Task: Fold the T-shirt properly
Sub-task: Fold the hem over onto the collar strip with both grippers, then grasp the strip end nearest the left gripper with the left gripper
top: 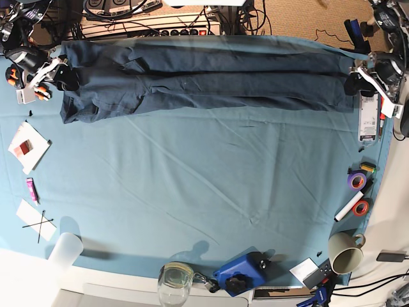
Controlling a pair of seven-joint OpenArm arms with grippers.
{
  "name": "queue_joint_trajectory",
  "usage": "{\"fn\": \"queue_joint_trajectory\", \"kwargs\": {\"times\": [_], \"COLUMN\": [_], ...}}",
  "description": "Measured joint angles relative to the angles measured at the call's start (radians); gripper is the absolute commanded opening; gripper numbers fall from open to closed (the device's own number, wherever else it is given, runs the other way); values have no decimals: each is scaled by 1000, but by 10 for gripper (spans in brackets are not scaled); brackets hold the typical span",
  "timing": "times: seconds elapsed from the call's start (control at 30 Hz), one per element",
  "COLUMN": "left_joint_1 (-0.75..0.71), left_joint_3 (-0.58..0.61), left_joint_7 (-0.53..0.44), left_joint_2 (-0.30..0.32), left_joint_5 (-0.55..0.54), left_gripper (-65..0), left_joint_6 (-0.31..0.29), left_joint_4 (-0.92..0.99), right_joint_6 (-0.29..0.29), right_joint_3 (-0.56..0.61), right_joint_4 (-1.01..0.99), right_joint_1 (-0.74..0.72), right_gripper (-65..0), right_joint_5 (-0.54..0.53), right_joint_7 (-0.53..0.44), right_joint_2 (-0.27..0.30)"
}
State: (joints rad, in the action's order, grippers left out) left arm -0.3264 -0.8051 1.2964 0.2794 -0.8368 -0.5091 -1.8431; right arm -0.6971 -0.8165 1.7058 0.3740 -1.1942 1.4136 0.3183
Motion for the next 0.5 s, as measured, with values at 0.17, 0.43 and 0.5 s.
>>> {"fn": "queue_joint_trajectory", "kwargs": {"times": [0.17, 0.43, 0.5], "left_joint_1": [6, 12, 24], "left_joint_3": [52, 50, 44], "left_joint_7": [-24, -63, -63], "left_joint_2": [-6, -2, 2], "left_joint_5": [115, 91, 56], "left_gripper": [-323, -324, -324], "left_joint_6": [63, 95, 93], "left_joint_4": [60, 129, 163], "right_joint_6": [0, 0, 0], "right_joint_3": [0, 0, 0], "right_joint_4": [0, 0, 0], "right_joint_1": [0, 0, 0], "right_gripper": [-486, -486, -486], "right_joint_5": [0, 0, 0], "right_joint_7": [0, 0, 0], "right_joint_2": [0, 0, 0]}}
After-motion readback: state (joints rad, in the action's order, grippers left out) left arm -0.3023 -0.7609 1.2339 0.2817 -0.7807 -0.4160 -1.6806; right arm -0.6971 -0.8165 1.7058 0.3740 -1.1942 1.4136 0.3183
